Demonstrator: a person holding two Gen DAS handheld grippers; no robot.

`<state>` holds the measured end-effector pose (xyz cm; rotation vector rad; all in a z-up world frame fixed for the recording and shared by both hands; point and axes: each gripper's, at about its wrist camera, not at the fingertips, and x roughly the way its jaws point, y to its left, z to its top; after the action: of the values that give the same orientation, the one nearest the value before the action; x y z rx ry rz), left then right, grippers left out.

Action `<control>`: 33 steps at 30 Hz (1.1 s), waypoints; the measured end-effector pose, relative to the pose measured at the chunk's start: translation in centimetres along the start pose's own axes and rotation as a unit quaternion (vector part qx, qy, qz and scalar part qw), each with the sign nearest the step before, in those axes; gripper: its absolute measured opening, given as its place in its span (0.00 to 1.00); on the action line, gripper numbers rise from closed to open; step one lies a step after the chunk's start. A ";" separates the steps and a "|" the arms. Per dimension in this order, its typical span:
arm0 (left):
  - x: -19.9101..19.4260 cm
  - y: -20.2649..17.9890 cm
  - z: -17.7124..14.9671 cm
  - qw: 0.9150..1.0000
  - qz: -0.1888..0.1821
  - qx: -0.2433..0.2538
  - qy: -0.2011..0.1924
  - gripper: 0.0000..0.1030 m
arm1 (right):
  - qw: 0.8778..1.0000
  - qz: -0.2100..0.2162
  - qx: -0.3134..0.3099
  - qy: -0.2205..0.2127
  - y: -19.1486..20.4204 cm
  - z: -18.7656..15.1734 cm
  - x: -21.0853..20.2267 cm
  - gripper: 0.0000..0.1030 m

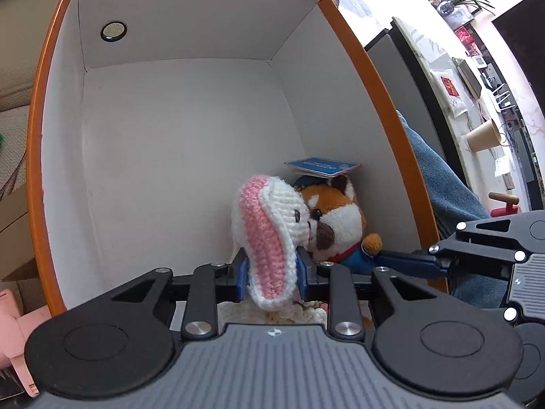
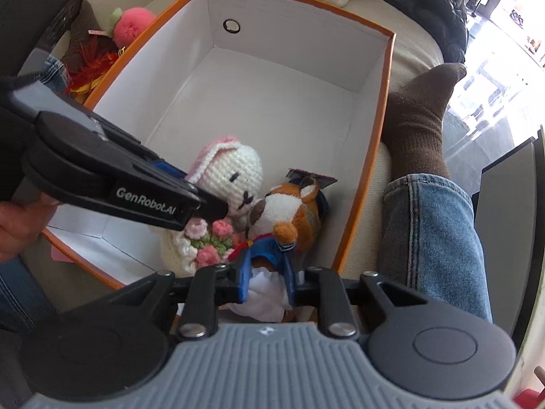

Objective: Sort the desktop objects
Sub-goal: 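Lower both toys into the box and open both tools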

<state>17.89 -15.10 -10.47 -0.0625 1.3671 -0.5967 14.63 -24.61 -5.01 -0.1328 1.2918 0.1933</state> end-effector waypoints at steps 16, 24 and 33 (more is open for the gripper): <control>1.4 -1.0 0.8 0.998 -0.013 0.015 0.063 0.31 | 0.999 0.028 -0.007 0.016 -0.3 -0.4 0.7 0.11; 0.7 -0.4 0.8 0.999 -0.001 -0.001 0.048 0.49 | 0.999 0.027 -0.012 0.011 -0.3 -0.6 0.2 0.11; -3.2 -1.2 -0.3 0.999 0.006 0.024 -0.020 0.51 | 1.000 0.022 -0.011 -0.003 -0.3 -0.8 -1.3 0.13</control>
<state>16.91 -14.65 -7.18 -0.0274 1.3123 -0.6145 13.59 -25.14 -4.00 -0.1222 1.2866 0.2446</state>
